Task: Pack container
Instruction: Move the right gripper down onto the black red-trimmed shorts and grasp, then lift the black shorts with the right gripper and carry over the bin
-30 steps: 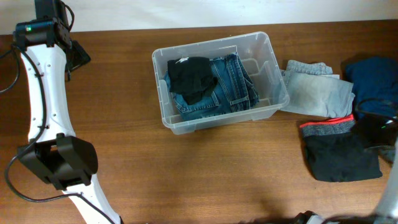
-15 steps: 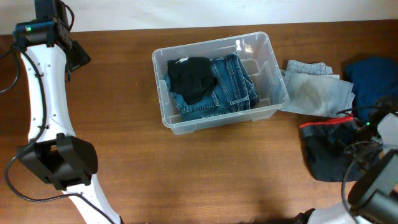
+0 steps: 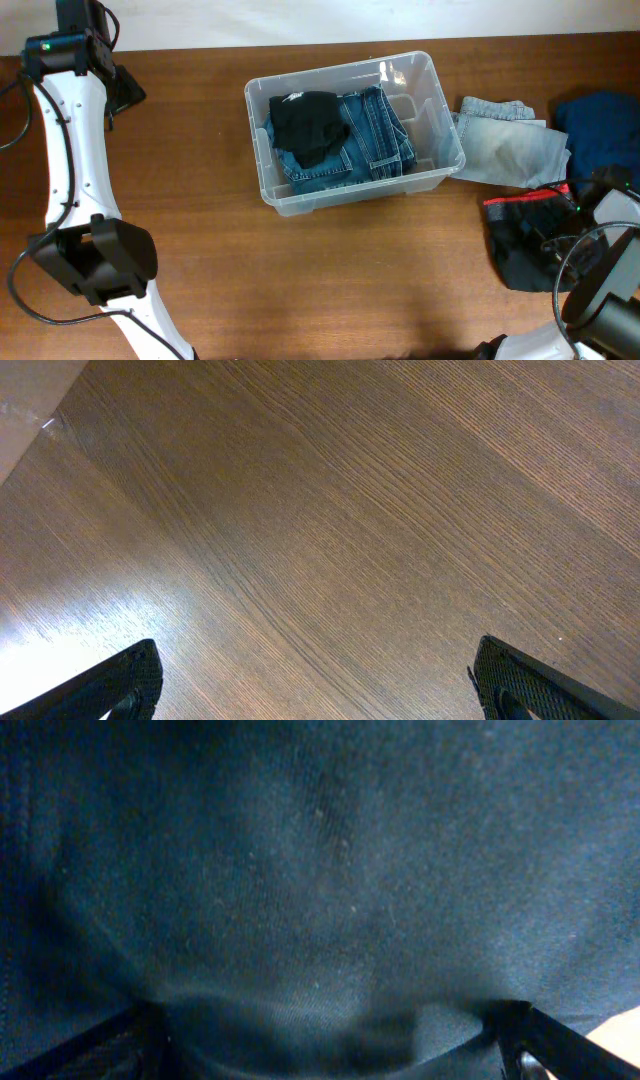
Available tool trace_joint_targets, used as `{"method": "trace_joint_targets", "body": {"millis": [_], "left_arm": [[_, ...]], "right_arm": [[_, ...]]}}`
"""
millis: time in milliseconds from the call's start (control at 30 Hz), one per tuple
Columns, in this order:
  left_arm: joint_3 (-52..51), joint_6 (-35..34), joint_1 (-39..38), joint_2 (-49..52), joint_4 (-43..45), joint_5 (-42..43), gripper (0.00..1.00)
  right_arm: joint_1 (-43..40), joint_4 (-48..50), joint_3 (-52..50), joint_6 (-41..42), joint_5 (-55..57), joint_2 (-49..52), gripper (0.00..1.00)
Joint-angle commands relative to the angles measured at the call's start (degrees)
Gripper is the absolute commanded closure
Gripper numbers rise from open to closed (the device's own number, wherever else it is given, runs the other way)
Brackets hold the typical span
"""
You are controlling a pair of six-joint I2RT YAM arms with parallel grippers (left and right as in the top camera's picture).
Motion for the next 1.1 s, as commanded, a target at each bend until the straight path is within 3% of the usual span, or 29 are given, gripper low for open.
{"method": "trace_joint_targets", "body": {"millis": [0, 200, 433, 500, 633, 800, 1067], "left_arm": [[0.0, 0.0, 0.2, 0.2, 0.0, -0.3, 0.01], [0.0, 0.0, 0.2, 0.2, 0.0, -0.3, 0.01], [0.0, 0.0, 0.2, 0.2, 0.0, -0.3, 0.01], [0.0, 0.0, 0.2, 0.2, 0.0, -0.3, 0.01], [0.0, 0.0, 0.2, 0.2, 0.0, -0.3, 0.01], [0.0, 0.0, 0.2, 0.2, 0.0, -0.3, 0.0], [0.0, 0.0, 0.2, 0.2, 0.0, -0.3, 0.01]], "right_arm": [[-0.3, 5.5, -6.3, 1.8, 0.6, 3.6, 0.02], [-0.3, 8.4, -9.2, 1.8, 0.6, 3.6, 0.02], [-0.3, 7.6, -9.2, 1.7, 0.1, 3.6, 0.18], [-0.3, 7.4, -9.2, 1.7, -0.4, 3.6, 0.23], [-0.3, 7.1, -9.2, 1.5, -0.3, 3.6, 0.46], [-0.3, 7.0, -9.2, 1.5, -0.3, 3.6, 0.94], [-0.3, 4.2, -7.7, 1.1, -0.3, 3.5, 0.96]]}}
